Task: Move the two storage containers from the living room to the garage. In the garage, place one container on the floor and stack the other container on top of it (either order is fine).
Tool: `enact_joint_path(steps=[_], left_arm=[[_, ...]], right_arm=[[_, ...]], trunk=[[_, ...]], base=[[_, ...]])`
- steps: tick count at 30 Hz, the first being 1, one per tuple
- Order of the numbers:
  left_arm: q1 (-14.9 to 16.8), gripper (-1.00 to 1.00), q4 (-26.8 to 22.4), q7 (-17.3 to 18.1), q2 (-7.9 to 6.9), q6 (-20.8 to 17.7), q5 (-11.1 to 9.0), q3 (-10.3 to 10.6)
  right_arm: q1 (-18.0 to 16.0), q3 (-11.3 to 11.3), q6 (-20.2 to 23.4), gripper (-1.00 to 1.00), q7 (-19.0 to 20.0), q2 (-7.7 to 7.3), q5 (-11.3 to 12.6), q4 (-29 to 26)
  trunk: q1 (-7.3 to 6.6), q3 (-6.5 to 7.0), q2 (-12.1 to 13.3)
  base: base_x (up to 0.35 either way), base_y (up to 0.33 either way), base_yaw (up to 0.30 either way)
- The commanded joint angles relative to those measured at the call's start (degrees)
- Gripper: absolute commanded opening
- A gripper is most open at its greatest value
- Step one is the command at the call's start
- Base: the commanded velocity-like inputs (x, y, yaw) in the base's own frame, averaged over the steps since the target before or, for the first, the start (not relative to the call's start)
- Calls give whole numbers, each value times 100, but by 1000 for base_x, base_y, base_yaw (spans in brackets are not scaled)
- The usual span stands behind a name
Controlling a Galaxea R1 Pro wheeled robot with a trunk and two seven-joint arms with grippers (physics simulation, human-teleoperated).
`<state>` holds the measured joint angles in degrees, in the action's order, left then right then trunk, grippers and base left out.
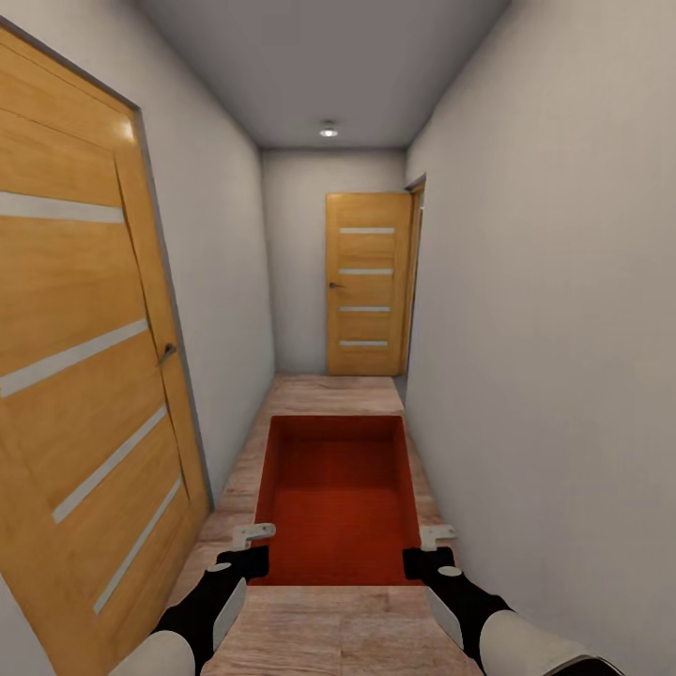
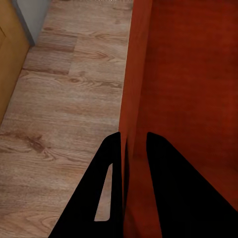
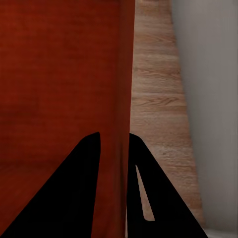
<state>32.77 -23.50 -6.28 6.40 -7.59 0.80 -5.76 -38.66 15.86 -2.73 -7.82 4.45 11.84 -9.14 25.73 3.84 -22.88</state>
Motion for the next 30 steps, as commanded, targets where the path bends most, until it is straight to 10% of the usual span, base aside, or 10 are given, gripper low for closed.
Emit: enact_joint_path(steps=[1,30], left_arm=[[2,-100,-85,-110,-113,-41,105,-225],[2,-100,-76,-110,-113,-41,105,-223]], right_arm=[[-1,-92,-26,-100,-35,-4,81,17],[-1,-92,-26,-100,-35,-5,81,17]], trunk=[[5,-2,-4],[5,-2,-4]], base=[[320,0,0],[320,109,0]])
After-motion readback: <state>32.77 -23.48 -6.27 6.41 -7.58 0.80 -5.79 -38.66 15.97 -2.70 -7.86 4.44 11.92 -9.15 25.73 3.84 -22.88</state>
